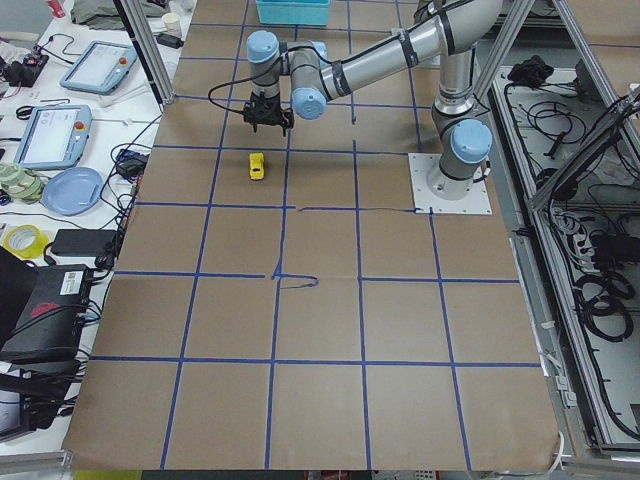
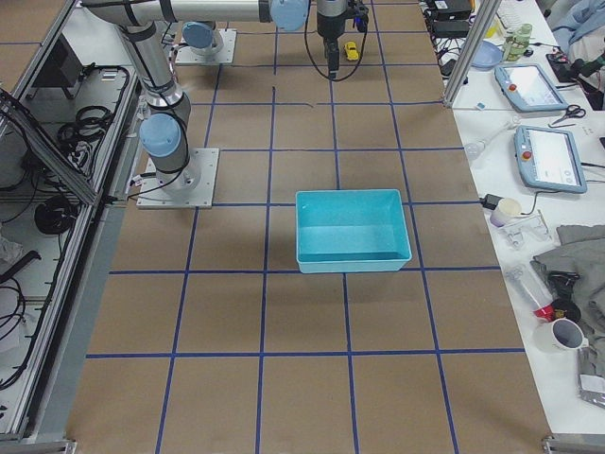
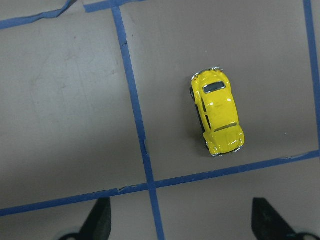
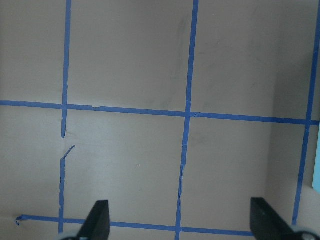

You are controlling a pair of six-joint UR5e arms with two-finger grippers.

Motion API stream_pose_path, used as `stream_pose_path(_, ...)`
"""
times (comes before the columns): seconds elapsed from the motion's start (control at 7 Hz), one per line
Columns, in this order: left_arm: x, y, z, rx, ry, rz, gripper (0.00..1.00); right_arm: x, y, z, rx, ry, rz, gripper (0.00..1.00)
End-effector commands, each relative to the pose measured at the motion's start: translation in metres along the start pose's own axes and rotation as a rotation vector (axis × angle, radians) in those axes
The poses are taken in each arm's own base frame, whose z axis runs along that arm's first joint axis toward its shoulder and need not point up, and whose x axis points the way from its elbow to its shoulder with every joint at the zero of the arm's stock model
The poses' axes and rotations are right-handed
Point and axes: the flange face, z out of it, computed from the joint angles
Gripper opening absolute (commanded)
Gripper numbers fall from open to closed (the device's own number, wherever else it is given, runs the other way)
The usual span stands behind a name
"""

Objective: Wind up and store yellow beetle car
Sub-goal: 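Close the left gripper on the yellow beetle car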

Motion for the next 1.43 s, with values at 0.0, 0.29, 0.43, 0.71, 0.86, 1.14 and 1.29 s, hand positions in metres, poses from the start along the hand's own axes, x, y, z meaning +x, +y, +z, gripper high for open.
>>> stream_pose_path(0.0,0.018,-0.019,0.036,-0.03,0.018,-0.087,1.0,0.0,0.0,0.001,-0.003,0.0,0.0,1.0)
stream_pose_path(0.29,0.033,-0.024,0.056,-0.032,0.005,-0.117,1.0,-0.001,0.0,0.001,-0.003,-0.003,-0.04,1.0)
stream_pose_path(0.43,0.034,-0.026,0.07,-0.034,-0.017,-0.139,1.0,-0.001,0.0,0.001,-0.003,-0.003,-0.059,1.0)
stream_pose_path(0.71,0.041,-0.029,0.091,-0.034,-0.01,-0.155,1.0,0.0,0.001,0.003,-0.006,-0.002,-0.057,1.0)
stream_pose_path(0.86,0.041,-0.03,0.098,-0.036,-0.022,-0.157,1.0,0.0,0.001,0.004,-0.008,0.0,-0.057,1.0)
stream_pose_path(1.14,0.041,-0.03,0.102,-0.038,-0.028,-0.156,0.77,0.001,-0.001,0.006,-0.008,0.0,-0.051,1.0)
stream_pose_path(1.29,0.042,-0.03,0.1,-0.04,-0.023,-0.184,0.29,0.0,-0.001,0.005,-0.006,-0.003,-0.031,1.0)
